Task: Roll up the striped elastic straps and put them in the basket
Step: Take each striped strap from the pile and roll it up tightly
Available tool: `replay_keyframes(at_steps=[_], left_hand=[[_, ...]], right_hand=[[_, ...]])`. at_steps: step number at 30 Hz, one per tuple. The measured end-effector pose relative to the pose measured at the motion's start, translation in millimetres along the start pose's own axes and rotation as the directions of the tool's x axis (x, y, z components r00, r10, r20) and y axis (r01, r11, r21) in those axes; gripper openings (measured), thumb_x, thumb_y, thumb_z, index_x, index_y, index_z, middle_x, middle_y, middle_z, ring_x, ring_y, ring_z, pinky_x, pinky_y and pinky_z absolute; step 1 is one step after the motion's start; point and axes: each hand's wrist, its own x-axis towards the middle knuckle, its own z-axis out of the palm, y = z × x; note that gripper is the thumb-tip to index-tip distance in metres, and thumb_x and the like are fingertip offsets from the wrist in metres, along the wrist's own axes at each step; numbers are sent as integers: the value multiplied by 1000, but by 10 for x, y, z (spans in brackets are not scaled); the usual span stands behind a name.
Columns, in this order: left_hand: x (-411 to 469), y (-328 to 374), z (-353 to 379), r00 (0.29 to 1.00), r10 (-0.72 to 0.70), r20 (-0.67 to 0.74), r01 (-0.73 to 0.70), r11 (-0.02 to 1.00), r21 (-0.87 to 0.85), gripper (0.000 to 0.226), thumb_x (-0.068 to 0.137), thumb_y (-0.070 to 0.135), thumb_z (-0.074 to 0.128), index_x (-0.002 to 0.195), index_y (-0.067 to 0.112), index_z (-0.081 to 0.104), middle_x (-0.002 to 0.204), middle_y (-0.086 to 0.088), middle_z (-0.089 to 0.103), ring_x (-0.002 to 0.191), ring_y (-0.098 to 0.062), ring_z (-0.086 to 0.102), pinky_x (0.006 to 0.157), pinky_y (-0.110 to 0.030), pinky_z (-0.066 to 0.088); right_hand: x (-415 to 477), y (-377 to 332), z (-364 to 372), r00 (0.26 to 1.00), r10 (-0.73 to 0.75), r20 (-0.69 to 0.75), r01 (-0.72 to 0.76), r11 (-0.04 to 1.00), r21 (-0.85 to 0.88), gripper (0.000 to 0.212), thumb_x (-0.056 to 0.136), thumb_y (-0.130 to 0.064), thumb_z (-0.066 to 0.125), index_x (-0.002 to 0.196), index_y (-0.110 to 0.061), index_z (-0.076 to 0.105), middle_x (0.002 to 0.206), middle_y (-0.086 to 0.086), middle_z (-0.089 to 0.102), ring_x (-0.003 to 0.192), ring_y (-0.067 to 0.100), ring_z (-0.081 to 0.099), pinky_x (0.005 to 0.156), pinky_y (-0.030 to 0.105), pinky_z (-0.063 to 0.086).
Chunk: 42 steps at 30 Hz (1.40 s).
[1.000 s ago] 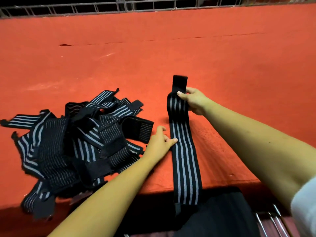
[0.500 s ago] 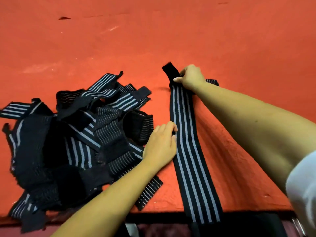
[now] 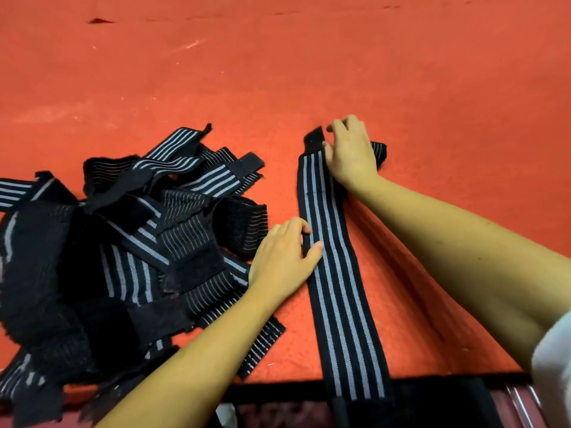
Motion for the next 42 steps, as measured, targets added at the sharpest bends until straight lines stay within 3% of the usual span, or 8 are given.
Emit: replay_keyframes(at_steps=[7,18,25,28,31,35,39,42], left_hand=[[-20,-26,39,998,66,15,-67,986,151,48,93,56,48,133,29,46,114,3,48,108,-15,41,101,-34,40],[-13,-16,42,995,97,19,-99,979,181,51,93,56,47,135,27,45,114,3,48,107,-15,41,99,-33,39],[-174,97,-221,962,231,-147,-250,960,-127,21,89,10,58,110,8,59,104,-1,48,99,-17,51,94,-40,46],[-153,151,-634,894,370,-251,-367,928,61,14,85,9,57,97,7,63,94,-7,54,91,-28,54,85,-41,45],[-19,15,-1023,960,206,-189,-137,936,323,20,90,28,59,104,16,67,104,-6,58,104,-30,55,90,-44,40],[-76,-293,-1200,991,31,127,-78,917,392,36,98,48,50,109,21,71,119,0,57,119,-23,51,98,-39,32],[-212,-334,-1250,981,112,156,-166,902,398,34,90,48,66,111,22,69,130,3,50,130,-20,41,108,-37,23],[-230,-281,-1319,990,107,88,-133,910,393,33,88,41,70,113,20,70,129,1,51,129,-21,41,107,-37,22]], right_hand=[[-111,534,-189,912,187,366,-163,982,-95,46,92,-10,52,134,-26,46,125,17,45,114,47,42,91,54,43],[-176,708,-275,967,103,232,-47,971,-234,55,86,-8,53,139,-19,44,151,16,36,142,40,26,113,58,20],[-620,-195,-360,971,-20,240,-64,941,334,30,88,-13,62,117,-6,63,118,12,60,108,24,57,93,26,39],[-812,-518,-401,896,-47,442,-246,777,580,18,93,-15,64,109,-9,67,101,4,68,89,16,63,82,31,49],[-1022,-829,-467,768,-193,610,-445,524,726,14,100,-22,58,112,-17,63,96,3,64,81,16,63,73,34,54],[-1226,-1035,-477,762,-218,610,-405,573,712,20,99,-20,58,116,-12,63,93,8,61,71,16,58,64,34,55],[-1205,-1022,-550,822,-130,554,-212,834,509,25,96,-16,54,85,4,64,71,13,60,63,24,57,67,46,52],[-1062,-1029,-818,914,-3,406,-259,767,588,24,95,-17,49,77,-4,58,73,16,61,70,32,58,68,41,52]])
